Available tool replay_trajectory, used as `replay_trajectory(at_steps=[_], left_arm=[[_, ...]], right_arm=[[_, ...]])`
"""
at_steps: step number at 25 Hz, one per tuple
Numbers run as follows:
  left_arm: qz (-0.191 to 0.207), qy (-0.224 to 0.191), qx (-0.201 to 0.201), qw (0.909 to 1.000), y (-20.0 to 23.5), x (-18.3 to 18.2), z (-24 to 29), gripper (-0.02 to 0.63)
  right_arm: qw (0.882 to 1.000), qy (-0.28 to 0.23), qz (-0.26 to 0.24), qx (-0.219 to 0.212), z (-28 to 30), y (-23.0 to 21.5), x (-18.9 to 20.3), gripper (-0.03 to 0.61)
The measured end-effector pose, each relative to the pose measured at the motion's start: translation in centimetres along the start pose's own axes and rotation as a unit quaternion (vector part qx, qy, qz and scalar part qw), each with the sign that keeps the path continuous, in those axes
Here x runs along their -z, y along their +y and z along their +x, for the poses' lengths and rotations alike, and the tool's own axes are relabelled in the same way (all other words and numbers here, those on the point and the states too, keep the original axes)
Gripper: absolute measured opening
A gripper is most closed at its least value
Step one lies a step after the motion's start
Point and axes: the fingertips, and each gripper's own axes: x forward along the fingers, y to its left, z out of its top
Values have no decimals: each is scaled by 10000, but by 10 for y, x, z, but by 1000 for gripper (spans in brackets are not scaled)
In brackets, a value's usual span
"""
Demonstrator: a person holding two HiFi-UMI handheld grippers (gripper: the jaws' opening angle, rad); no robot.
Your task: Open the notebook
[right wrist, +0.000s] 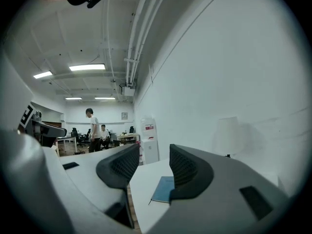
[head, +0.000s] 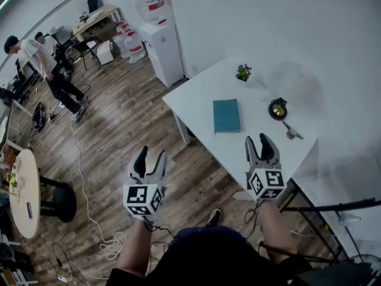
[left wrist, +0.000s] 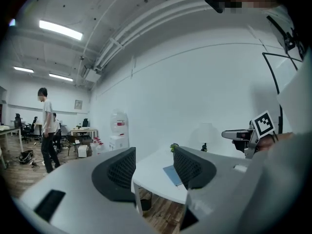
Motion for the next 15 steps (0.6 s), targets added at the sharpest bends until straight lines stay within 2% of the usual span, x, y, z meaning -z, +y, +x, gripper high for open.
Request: replay_trajectory(at_steps=[10, 15], left_arm=[[-106, 31, -19, 9999, 4, 0, 61, 239], [-162, 103, 164, 9997, 18, 6, 105, 239]], right_arm=[[9999, 156, 60, 30, 51, -36, 10, 198], [9992, 284, 150, 229, 77, -49, 21, 198]])
